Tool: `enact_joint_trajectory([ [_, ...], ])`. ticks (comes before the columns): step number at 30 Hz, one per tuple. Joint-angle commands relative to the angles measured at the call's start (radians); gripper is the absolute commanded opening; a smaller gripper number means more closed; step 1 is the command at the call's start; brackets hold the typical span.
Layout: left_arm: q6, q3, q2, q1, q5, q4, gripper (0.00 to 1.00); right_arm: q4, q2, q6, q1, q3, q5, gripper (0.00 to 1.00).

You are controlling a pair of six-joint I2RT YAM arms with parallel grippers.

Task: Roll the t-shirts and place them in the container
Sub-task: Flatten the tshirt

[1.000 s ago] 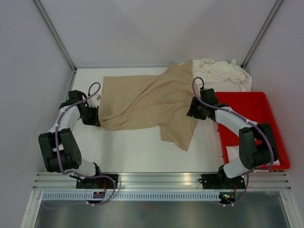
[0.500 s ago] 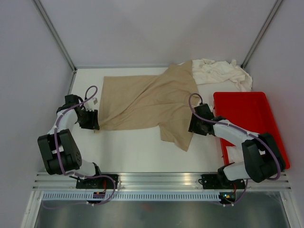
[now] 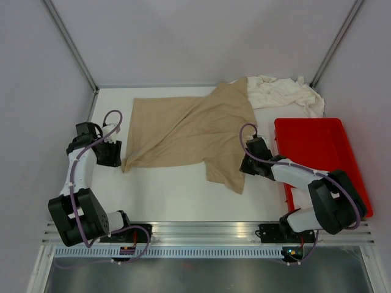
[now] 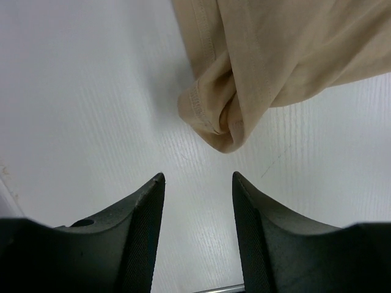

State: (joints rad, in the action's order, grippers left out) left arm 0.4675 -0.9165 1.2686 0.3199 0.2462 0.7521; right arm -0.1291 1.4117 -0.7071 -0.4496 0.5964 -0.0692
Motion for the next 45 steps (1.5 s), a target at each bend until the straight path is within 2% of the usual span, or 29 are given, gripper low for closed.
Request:
enact_joint_trajectory([
  [1, 0.053, 0.053, 0.058, -0.011, 0.056, 0.035, 0.55, -0.050, -0.083, 0.011, -0.003, 0.008, -0.024, 0.00],
  [3, 0.060, 0.085, 0.078, -0.047, 0.082, 0.024, 0.56, -0.102, -0.169, 0.032, -0.003, 0.031, -0.046, 0.00],
  [7, 0.057, 0.125, 0.081, -0.074, 0.050, -0.068, 0.57, -0.155, -0.243, 0.049, -0.003, 0.040, -0.067, 0.00],
  [10, 0.048, 0.128, 0.092, -0.088, 0.070, -0.102, 0.57, -0.181, -0.269, 0.057, -0.003, 0.040, -0.070, 0.00],
  [14, 0.014, 0.151, 0.147, -0.123, -0.002, -0.189, 0.56, -0.208, -0.283, 0.061, -0.001, 0.046, -0.072, 0.00],
  [16, -0.006, 0.146, 0.188, -0.125, -0.030, -0.229, 0.50, -0.216, -0.293, 0.060, -0.003, 0.046, -0.064, 0.00],
  [20, -0.033, 0.131, 0.236, -0.125, 0.030, -0.264, 0.42, -0.231, -0.312, 0.064, -0.001, 0.051, -0.082, 0.00],
  [23, -0.032, 0.151, 0.229, -0.125, 0.025, -0.293, 0.28, -0.250, -0.327, 0.070, -0.001, 0.057, -0.101, 0.00],
  [24, -0.030, 0.150, 0.229, -0.125, 0.030, -0.290, 0.13, -0.257, -0.332, 0.072, -0.001, 0.065, -0.109, 0.00],
  [25, -0.027, 0.146, 0.226, -0.125, 0.031, -0.290, 0.03, -0.262, -0.335, 0.081, 0.000, 0.071, -0.109, 0.00],
  [26, -0.024, 0.145, 0.221, -0.124, 0.034, -0.287, 0.02, -0.270, -0.339, 0.086, 0.002, 0.081, -0.109, 0.00],
  [29, -0.004, 0.085, 0.167, -0.114, 0.089, -0.171, 0.02, -0.339, -0.353, 0.132, 0.023, 0.208, -0.110, 0.00],
  [32, 0.028, -0.043, 0.054, -0.090, 0.149, 0.007, 0.02, -0.427, -0.410, 0.178, 0.058, 0.349, -0.107, 0.00],
  [37, 0.085, -0.212, -0.156, -0.081, 0.154, 0.182, 0.02, -0.573, -0.554, 0.213, 0.095, 0.525, -0.168, 0.00],
  [40, 0.109, -0.281, -0.210, -0.079, 0.188, 0.315, 0.02, -0.642, -0.615, 0.216, 0.095, 0.629, -0.176, 0.00],
  [45, 0.074, -0.408, -0.203, -0.079, 0.200, 0.351, 0.02, -0.708, -0.603, 0.270, 0.095, 0.819, -0.227, 0.00],
])
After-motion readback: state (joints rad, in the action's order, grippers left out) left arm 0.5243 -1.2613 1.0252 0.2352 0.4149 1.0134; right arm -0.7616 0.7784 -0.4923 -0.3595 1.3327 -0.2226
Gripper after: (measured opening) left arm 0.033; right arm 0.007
